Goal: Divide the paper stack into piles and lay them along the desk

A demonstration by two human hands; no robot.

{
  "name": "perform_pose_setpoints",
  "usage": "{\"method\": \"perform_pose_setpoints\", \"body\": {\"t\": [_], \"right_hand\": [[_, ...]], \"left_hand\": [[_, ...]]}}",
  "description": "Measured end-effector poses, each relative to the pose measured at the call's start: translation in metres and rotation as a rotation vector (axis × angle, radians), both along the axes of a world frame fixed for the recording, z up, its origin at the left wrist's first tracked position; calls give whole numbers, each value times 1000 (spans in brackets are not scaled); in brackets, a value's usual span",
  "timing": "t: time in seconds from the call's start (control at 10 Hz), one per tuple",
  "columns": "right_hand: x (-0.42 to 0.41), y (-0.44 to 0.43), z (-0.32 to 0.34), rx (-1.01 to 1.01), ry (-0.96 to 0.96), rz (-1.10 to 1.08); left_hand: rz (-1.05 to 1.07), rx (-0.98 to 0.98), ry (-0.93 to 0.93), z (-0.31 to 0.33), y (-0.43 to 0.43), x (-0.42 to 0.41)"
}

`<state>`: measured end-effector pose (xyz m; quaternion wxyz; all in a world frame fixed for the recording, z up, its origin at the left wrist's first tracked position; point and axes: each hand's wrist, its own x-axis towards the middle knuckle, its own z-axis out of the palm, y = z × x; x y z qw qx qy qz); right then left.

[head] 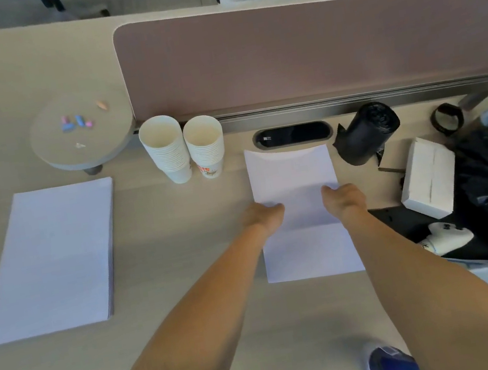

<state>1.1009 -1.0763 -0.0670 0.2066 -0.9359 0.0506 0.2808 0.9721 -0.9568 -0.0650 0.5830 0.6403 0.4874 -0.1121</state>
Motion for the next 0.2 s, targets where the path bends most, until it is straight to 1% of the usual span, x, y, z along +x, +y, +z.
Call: {"method": "perform_pose_setpoints", "body": {"t": [0.1, 0.2], "right_hand": [[0, 0, 0, -61, -7, -3], [0, 5, 0, -102, -16, -29]], "left_hand": [[-83, 66, 143, 19, -1, -4], [-72, 54, 128, 27, 2, -15]]}}
